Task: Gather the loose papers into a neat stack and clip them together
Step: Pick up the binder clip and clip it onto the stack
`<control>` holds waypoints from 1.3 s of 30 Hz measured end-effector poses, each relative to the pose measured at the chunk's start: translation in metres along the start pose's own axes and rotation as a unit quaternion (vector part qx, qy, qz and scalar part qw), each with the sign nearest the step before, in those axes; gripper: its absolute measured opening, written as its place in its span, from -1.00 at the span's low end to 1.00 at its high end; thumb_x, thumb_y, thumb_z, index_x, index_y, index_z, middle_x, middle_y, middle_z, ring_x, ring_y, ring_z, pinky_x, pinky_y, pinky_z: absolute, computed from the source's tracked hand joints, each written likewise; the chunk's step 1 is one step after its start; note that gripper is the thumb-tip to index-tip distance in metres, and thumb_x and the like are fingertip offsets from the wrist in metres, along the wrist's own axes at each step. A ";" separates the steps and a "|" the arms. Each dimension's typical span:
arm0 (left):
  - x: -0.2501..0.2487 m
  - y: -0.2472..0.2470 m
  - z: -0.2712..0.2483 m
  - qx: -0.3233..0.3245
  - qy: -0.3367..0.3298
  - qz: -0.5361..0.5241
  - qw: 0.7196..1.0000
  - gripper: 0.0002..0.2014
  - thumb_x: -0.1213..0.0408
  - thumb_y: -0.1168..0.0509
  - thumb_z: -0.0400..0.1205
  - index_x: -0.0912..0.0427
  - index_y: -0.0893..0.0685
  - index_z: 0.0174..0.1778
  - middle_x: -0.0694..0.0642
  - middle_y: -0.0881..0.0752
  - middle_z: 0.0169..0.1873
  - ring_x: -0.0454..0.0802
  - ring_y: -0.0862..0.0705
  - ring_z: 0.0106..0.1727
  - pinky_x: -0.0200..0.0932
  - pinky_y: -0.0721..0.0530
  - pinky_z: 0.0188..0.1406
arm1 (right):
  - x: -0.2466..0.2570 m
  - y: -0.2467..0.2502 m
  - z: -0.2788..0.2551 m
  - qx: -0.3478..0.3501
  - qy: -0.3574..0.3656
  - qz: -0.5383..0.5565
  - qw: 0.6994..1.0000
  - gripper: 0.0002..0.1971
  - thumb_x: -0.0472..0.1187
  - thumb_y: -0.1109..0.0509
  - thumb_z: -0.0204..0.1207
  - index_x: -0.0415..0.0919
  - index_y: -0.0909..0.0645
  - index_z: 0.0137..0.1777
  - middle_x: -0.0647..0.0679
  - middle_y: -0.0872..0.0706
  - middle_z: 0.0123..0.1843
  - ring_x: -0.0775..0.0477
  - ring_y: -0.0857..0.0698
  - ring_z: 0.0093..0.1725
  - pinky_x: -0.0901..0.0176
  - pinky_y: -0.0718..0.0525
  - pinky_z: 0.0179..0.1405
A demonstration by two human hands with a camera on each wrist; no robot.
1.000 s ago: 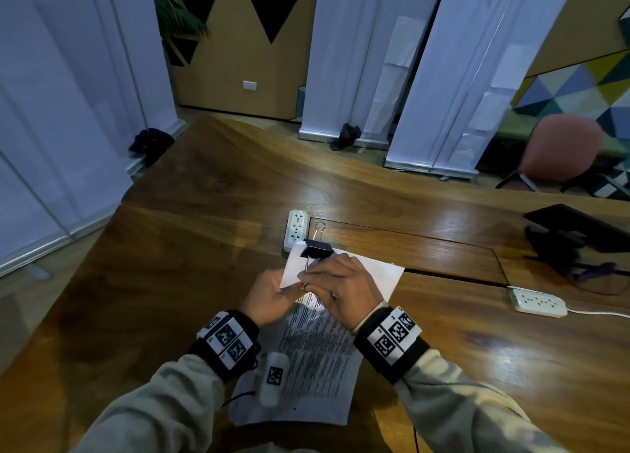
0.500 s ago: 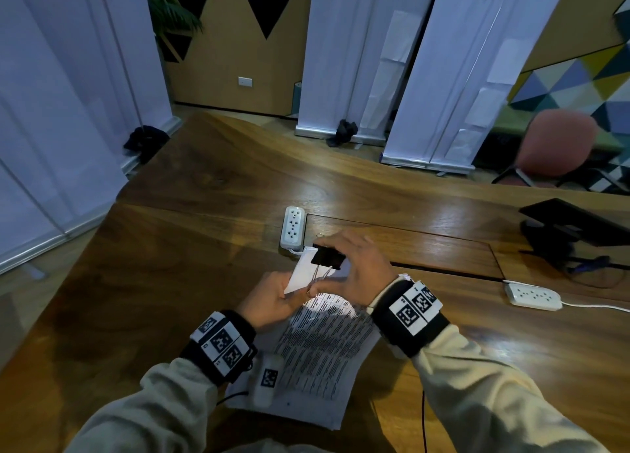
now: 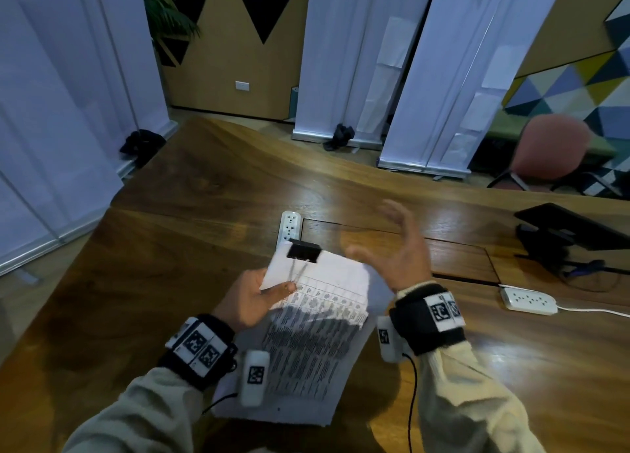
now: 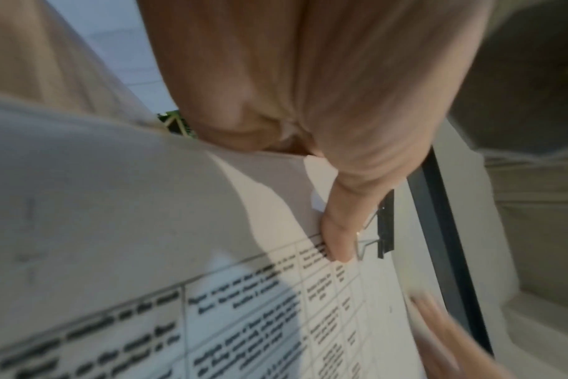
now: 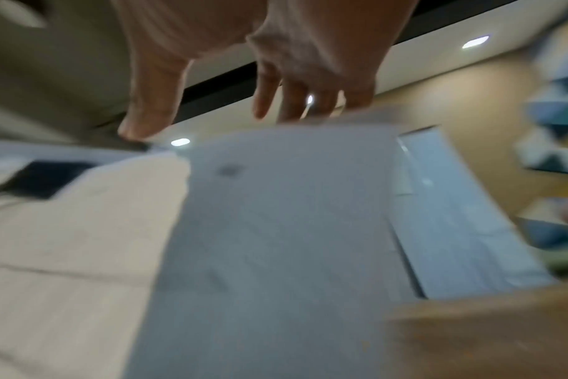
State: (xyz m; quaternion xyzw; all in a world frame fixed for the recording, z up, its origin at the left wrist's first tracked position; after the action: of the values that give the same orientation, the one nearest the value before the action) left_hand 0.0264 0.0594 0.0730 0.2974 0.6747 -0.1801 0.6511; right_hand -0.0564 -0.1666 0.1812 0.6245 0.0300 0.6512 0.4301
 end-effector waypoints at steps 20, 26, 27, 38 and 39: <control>0.013 0.009 0.023 -0.112 0.131 -0.146 0.974 -0.60 -0.12 -0.41 0.49 -0.08 -0.65 0.20 -0.06 -0.64 0.21 0.03 -0.55 0.36 0.08 -0.35 0.49 | -0.103 -0.081 -0.064 0.140 -0.290 0.281 0.904 -0.62 -0.26 -0.42 0.47 -0.11 -0.50 0.28 0.09 -0.66 0.06 0.12 -0.63 0.06 0.26 -0.52 0.02; 0.001 0.015 0.021 -0.152 0.061 -0.075 0.984 -0.78 -0.02 -0.29 0.63 -0.06 -0.72 0.09 -0.01 -0.80 0.10 -0.04 -0.73 0.20 0.16 -0.58 0.41 | -0.113 -0.086 -0.062 0.117 -0.292 0.277 0.908 -0.53 -0.32 -0.54 0.35 -0.08 -0.51 0.23 0.10 -0.70 0.05 0.03 -0.65 0.09 0.11 -0.59 0.16; -0.001 0.015 0.022 -0.157 0.056 -0.070 0.984 -0.81 0.01 -0.29 0.64 -0.06 -0.73 0.06 -0.01 -0.81 0.07 -0.05 -0.75 0.17 0.18 -0.60 0.38 | -0.114 -0.087 -0.062 0.120 -0.291 0.267 0.911 -0.54 -0.38 -0.55 0.31 -0.07 -0.53 0.17 0.08 -0.71 0.03 -0.02 -0.67 0.09 0.01 -0.60 0.21; -0.037 0.008 0.005 -0.152 -0.148 -0.169 0.962 -0.53 0.24 -0.33 0.42 0.50 -0.59 0.16 0.33 -0.76 -0.07 0.38 -0.72 0.01 0.10 -0.71 0.06 | -0.116 -0.079 -0.057 -0.037 -0.183 0.279 0.942 -0.53 -0.58 -0.42 0.35 -0.46 -0.44 0.27 -0.21 -0.69 0.07 0.04 -0.71 -0.01 0.15 -0.70 -0.03; -0.027 0.009 0.007 -0.156 -0.136 -0.161 0.965 -0.52 0.23 -0.36 0.37 0.48 -0.60 0.14 0.31 -0.77 -0.08 0.34 -0.74 -0.02 0.10 -0.71 0.04 | -0.120 -0.083 -0.058 -0.025 -0.197 0.278 0.940 -0.48 -0.58 -0.44 0.34 -0.42 -0.41 0.30 -0.17 -0.68 0.07 -0.05 -0.68 0.05 0.11 -0.67 -0.01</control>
State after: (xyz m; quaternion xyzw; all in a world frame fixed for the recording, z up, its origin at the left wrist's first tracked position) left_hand 0.0366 0.0569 0.1003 0.0525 0.6388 -0.2136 0.7372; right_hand -0.0800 -0.1572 0.0256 0.7131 -0.2463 0.6091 0.2445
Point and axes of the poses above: each hand's wrist, its own z-axis towards the middle knuckle, its own y-axis out of the back of the hand, x = y × z, the point moved 4 cm from there along z, towards the middle knuckle
